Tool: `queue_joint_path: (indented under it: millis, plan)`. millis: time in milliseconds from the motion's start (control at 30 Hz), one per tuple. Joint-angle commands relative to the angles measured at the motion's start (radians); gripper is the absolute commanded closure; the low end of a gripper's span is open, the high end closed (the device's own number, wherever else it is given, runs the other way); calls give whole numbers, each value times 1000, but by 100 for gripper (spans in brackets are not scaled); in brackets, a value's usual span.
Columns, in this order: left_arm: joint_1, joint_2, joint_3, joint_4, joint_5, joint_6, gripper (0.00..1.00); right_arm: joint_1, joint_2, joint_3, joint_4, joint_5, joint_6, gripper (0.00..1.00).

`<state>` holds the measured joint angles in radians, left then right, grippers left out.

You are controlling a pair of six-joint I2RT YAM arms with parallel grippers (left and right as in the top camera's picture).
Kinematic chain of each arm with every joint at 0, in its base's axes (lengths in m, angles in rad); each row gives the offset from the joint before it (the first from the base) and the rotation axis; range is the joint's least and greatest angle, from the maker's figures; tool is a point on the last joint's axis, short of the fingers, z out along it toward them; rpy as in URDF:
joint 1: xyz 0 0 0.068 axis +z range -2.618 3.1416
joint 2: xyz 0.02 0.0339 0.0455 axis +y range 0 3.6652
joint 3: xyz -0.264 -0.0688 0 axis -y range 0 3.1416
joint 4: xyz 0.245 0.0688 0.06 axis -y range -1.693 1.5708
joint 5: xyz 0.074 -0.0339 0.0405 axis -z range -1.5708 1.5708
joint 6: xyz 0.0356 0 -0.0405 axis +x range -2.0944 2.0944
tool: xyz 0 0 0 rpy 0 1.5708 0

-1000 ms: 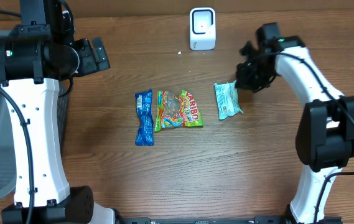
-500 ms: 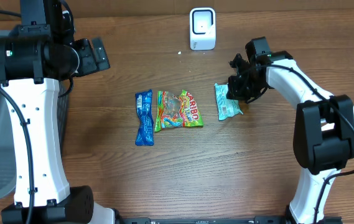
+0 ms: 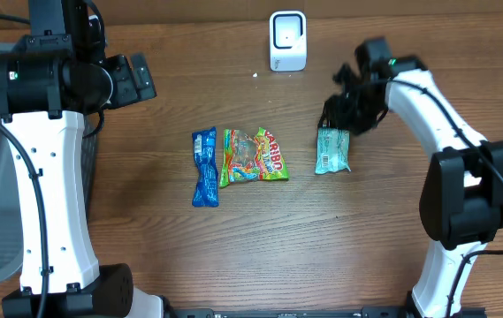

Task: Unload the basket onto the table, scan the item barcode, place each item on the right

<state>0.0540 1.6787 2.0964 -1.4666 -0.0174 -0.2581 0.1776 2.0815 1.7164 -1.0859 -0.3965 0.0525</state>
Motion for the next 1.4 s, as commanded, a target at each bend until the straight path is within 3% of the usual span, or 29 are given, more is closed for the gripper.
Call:
queue_joint_path:
  millis: [0, 167, 367, 767, 967, 1167, 1367]
  plan:
    - [-4, -3, 19, 2, -8, 11, 0, -18, -11, 98, -13, -6, 4, 44]
    - [-4, -3, 19, 2, -9, 11, 0, -58, -3, 68, -8, 97, 53, 42]
    - [-4, -3, 19, 2, -9, 11, 0, -95, 13, -74, 51, 53, 56, 41]
    - [-4, -3, 19, 2, -9, 11, 0, -105, 14, -196, 145, -19, 53, 41]
    - [-4, -3, 19, 1, -9, 11, 0, -105, 14, -289, 214, -60, 54, 45]
    - [-3, -3, 19, 1, -9, 11, 0, -98, 14, -360, 329, -156, 57, 60]
    - [-4, -3, 19, 1, -9, 11, 0, -98, 13, -367, 341, -162, 68, 96]
